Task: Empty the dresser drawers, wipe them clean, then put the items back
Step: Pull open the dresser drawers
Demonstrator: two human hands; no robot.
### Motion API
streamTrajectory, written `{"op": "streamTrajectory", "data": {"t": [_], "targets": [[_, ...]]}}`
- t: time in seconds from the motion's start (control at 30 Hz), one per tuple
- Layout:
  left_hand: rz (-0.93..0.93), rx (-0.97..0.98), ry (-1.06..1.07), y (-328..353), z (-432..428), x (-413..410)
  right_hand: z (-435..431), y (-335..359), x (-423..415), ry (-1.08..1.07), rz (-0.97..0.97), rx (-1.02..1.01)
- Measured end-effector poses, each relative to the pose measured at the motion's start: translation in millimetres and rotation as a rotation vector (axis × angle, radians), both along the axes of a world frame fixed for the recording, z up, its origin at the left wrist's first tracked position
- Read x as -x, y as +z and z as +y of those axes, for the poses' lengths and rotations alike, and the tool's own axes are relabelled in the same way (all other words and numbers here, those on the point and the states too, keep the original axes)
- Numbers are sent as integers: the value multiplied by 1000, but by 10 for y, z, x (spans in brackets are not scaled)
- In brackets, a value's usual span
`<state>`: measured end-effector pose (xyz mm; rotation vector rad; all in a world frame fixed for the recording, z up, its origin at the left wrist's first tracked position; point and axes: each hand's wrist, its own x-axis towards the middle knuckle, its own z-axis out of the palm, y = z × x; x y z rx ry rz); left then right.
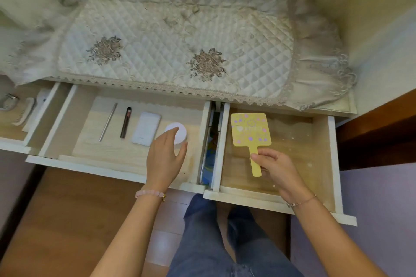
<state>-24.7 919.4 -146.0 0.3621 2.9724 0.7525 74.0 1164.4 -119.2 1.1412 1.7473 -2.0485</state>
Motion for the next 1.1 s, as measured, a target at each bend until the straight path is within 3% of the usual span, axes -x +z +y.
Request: {"op": "streamTrajectory", "data": {"t": [0.3, 0.47, 0.6, 0.7, 1.1], "targets": [[-356, -219, 191, -494, -328, 702, -440, 37, 443, -35, -20, -43], [-523, -77, 96, -818, -328, 1053, -631, -15, 559, -124, -44, -49], [-527, 71, 8, -898, -282, 1127, -746, -59, 571, -216, -58, -33], [-519, 63, -10, -918, -259, 1160, -803, -105, 564, -245, -70, -38], [-593, -325, 160, -825, -336, 1042, -820, -168, 586, -265, -61, -40]]}}
